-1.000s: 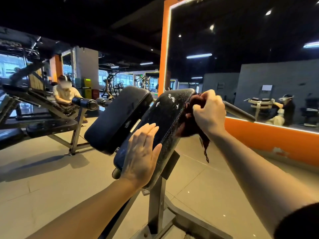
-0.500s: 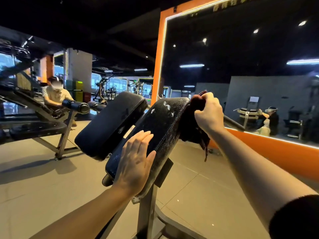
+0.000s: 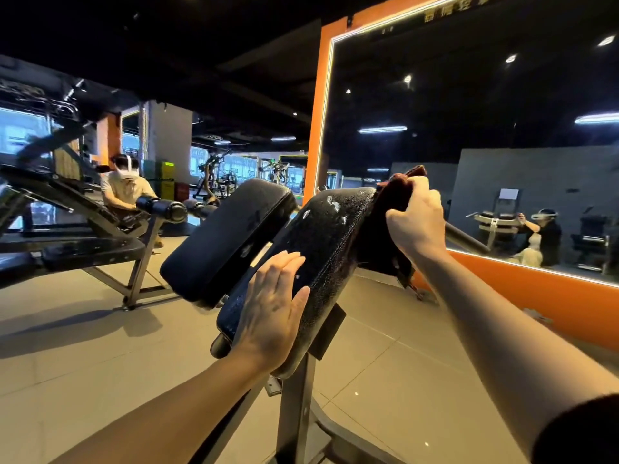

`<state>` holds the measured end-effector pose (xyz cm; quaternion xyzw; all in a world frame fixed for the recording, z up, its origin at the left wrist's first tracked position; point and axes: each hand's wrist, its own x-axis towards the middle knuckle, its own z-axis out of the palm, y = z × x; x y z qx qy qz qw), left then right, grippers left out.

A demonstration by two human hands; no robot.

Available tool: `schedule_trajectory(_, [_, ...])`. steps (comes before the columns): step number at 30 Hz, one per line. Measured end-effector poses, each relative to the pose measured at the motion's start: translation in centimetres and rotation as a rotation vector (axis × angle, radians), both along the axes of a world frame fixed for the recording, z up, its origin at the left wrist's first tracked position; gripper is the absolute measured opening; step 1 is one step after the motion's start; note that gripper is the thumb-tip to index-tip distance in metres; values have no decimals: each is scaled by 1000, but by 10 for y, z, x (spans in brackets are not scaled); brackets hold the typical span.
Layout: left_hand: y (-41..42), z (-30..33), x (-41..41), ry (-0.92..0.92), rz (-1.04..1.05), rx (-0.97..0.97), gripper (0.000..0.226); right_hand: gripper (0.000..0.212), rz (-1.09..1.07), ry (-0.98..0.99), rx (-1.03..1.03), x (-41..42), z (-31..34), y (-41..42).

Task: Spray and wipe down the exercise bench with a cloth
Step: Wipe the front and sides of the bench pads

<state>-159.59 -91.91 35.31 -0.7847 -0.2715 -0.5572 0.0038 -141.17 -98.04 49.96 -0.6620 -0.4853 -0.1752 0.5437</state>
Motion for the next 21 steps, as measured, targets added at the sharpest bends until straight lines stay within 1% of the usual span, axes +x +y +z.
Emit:
schedule_trajectory(2, [0, -1, -1, -9, -2, 0, 55, 45, 3, -19, -66, -10, -9, 5])
schedule_trajectory(4, [2, -1, -1, -5, 0, 11, 54, 45, -24, -165, -57, -20, -38, 4])
schedule_trajectory(6, [2, -2, -1, -11, -3, 21, 54, 43, 20, -329, -55, -28, -63, -8])
schedule_trajectory(8, [1, -1, 0, -14, -3, 43, 53, 36, 43, -406, -104, -24, -62, -17])
schedule_trajectory(9, [2, -1, 0, -10, 0, 54, 53, 34, 15, -393, -97, -19, -54, -18])
schedule_trajectory(12, [4, -3, 0, -19, 0, 62, 54, 35, -175, -255, -5, -3, -21, -11])
schedule_trajectory(14, [4, -3, 1, -23, -8, 58, 55, 34, -244, -225, -20, -5, -12, 0])
schedule_trajectory(16, [5, -3, 1, -19, -11, 46, 57, 36, -219, -247, -64, -19, -22, 9])
schedule_trajectory(19, [5, -1, 0, -17, 0, 30, 60, 36, -134, -338, -93, -41, -47, 10])
schedule_trajectory(21, [4, -2, 0, -11, 2, 23, 61, 35, -77, -411, -170, -40, -52, 2])
